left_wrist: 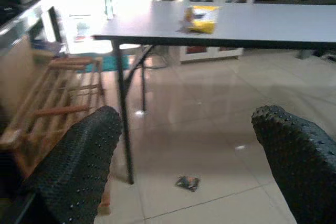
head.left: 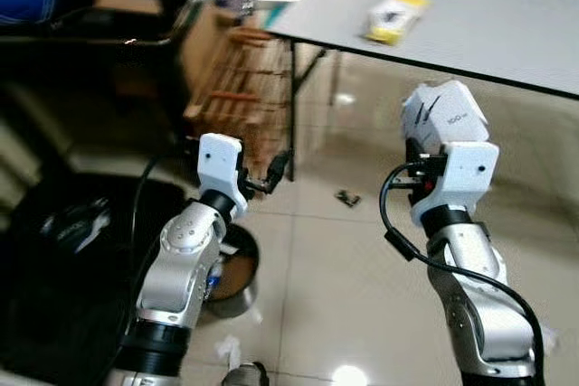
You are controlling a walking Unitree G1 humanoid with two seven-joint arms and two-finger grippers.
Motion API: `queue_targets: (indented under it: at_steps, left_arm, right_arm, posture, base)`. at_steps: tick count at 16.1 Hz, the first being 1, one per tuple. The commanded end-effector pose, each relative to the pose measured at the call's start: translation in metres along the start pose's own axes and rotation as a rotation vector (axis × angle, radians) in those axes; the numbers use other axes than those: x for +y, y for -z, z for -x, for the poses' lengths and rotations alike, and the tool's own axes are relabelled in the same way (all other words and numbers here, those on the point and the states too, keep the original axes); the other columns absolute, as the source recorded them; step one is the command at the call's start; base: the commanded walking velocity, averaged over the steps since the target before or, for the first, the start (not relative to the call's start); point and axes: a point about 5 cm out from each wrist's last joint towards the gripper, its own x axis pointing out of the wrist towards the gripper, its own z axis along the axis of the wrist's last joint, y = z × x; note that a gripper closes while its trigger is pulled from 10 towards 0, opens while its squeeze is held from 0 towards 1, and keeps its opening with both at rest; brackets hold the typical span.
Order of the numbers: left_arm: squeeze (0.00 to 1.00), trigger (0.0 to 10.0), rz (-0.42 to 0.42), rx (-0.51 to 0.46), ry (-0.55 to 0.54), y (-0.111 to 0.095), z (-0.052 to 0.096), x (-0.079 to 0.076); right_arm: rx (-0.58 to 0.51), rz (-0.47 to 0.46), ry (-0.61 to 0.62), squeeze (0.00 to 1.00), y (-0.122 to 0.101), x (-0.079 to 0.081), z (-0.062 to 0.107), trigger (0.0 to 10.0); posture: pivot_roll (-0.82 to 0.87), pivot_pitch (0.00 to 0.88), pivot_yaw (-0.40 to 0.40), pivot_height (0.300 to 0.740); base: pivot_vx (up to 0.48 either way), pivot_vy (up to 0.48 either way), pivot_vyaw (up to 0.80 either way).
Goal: Picking trash to rubbish bin
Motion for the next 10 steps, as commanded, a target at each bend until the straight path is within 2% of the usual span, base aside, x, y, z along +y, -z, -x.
queue_targets:
  at_steps: [1,10]
  left_arm:
    - [0.00,10.0,0.005,0.003,0.001,-0.0003,-0.0004,0.0006]
    - [0.00,10.0,-0.006,0.012,-0.006,0.0004,-0.0016,0.0016]
  right_arm:
    - [0.006,0.008,-0.008,0.00,0.0007,0.0007,0.0005,10.0]
    - [0.007,0.009,-0.021,0.00,0.0005,0.0011,-0.0002,10.0]
  posture:
    - [-0.03,0.096,0.034,0.740]
    - [-0.03,0.096,0.034,0.740]
  base:
    - [0.000,0.000,0.80]
    - [0.000,0.000,0.80]
